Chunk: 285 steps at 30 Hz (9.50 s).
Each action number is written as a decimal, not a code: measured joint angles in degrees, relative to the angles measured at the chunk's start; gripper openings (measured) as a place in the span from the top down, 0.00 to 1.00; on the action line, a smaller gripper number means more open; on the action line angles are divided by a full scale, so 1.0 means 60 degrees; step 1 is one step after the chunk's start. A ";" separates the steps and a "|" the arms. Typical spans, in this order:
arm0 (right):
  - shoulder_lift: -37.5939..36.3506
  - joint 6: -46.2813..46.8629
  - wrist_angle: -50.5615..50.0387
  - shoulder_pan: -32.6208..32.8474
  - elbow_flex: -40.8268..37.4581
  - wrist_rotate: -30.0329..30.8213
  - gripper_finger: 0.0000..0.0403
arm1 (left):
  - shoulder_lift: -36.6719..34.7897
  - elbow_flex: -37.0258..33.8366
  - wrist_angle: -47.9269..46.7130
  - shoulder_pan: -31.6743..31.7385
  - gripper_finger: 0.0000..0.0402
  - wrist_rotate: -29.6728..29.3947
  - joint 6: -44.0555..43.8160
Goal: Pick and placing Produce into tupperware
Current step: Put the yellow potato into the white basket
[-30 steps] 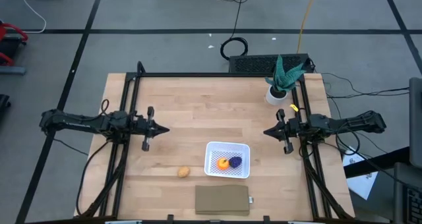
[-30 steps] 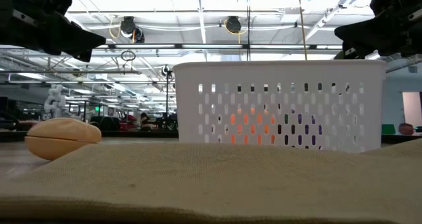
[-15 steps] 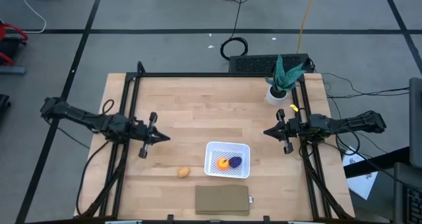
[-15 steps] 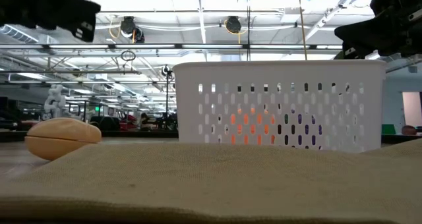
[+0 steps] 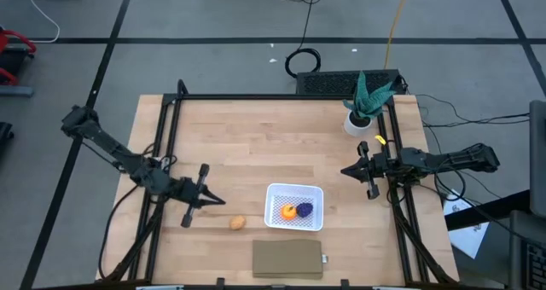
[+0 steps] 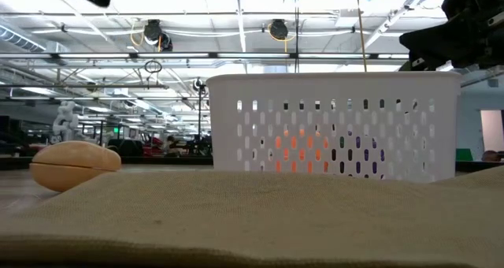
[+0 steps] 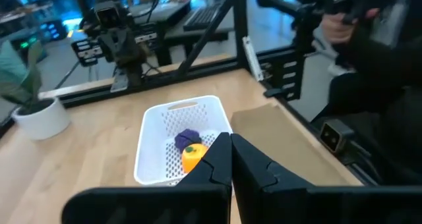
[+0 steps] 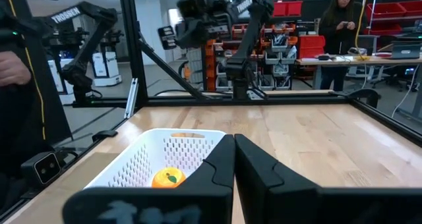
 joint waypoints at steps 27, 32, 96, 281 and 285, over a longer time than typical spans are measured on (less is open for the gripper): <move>0.0003 0.0035 0.0004 0.0000 0.0000 0.0000 1.00 | 0.2361 0.5374 -0.5008 -0.1114 1.00 -0.2387 -0.1661; 0.0000 0.0035 0.0004 -0.0002 0.0000 0.0004 1.00 | 0.3027 0.6641 -0.6741 -0.0908 1.00 -0.2488 -0.2398; 0.0000 0.0112 -0.0003 -0.0004 0.0000 0.0000 1.00 | 0.5747 0.9601 -1.3204 0.2783 1.00 0.2792 -0.5013; 0.0015 0.0144 -0.0219 -0.0001 0.0004 0.0001 1.00 | 0.9594 1.2281 -1.5024 0.1178 0.56 0.2163 -0.4127; 0.0015 0.0144 -0.0220 0.0000 0.0002 0.0000 1.00 | 0.9594 1.2862 -1.5607 0.1248 0.57 0.1887 -0.4207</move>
